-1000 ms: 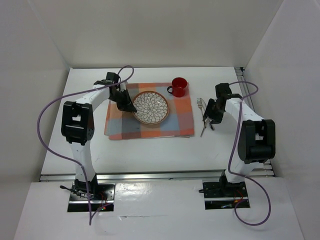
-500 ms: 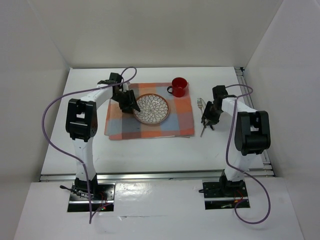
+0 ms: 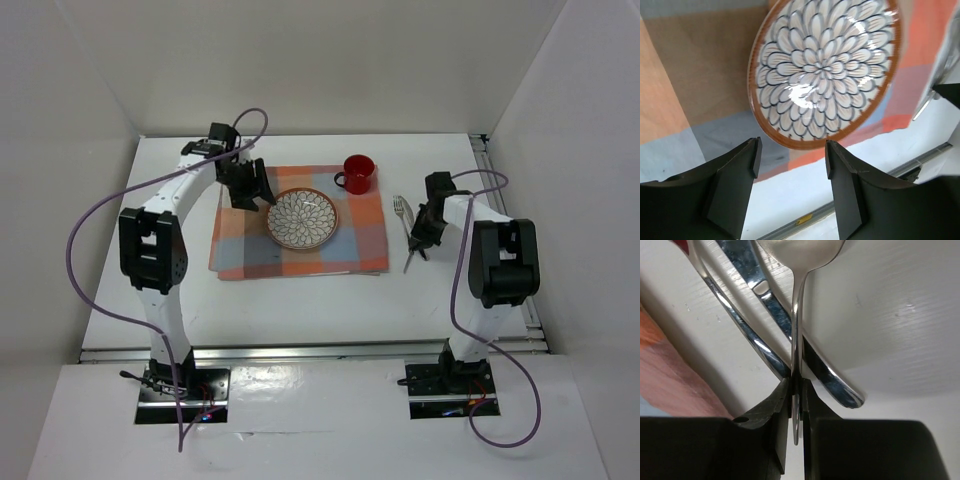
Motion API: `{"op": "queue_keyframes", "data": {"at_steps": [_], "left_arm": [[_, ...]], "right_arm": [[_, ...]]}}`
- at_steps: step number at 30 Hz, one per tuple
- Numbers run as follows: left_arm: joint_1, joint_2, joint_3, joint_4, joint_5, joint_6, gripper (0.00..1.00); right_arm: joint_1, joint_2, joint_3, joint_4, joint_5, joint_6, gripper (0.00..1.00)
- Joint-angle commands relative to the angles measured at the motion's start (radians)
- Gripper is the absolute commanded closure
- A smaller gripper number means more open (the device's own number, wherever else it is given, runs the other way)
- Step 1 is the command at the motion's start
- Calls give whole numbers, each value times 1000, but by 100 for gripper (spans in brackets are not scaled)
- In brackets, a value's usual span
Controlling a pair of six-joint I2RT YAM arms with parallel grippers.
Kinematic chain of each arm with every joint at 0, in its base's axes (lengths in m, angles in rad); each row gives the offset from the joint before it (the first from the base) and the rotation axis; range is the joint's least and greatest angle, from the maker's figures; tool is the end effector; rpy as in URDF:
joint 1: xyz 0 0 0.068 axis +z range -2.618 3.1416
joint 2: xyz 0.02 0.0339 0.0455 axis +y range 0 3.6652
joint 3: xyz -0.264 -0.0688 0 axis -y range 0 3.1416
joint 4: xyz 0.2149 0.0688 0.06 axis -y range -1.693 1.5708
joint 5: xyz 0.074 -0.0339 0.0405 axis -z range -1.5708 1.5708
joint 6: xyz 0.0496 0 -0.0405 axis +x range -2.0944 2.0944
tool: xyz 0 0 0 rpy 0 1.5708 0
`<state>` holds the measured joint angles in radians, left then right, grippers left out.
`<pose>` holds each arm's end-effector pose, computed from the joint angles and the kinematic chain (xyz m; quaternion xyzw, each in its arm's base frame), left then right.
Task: Set the dinner table for one person
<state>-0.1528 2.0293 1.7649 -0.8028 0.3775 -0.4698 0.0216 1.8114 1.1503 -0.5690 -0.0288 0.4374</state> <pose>0.4103 -0.0817 0.2468 -0.1040 0.9467 -0.2479 0.1773 0.3306 0.0086 0.1688 0.2010 0.9647 0.0524 0.1618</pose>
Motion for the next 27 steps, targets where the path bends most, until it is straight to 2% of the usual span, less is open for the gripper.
{"op": "queue_keyframes", "data": {"at_steps": [1, 9, 15, 19, 27], "left_arm": [[1, -81, 70, -50, -9, 33, 30], [30, -121, 131, -90, 21, 33, 30], [58, -152, 133, -105, 21, 42, 30], [67, -187, 123, -105, 21, 42, 30], [94, -215, 90, -116, 21, 42, 31]], "right_arm": [[-6, -90, 19, -17, 76, -5, 99], [9, -159, 109, -71, 29, -61, 100], [162, -67, 221, -81, -78, -97, 100], [267, 46, 305, -81, -97, -112, 100], [296, 153, 380, -83, -161, -103, 100]]}}
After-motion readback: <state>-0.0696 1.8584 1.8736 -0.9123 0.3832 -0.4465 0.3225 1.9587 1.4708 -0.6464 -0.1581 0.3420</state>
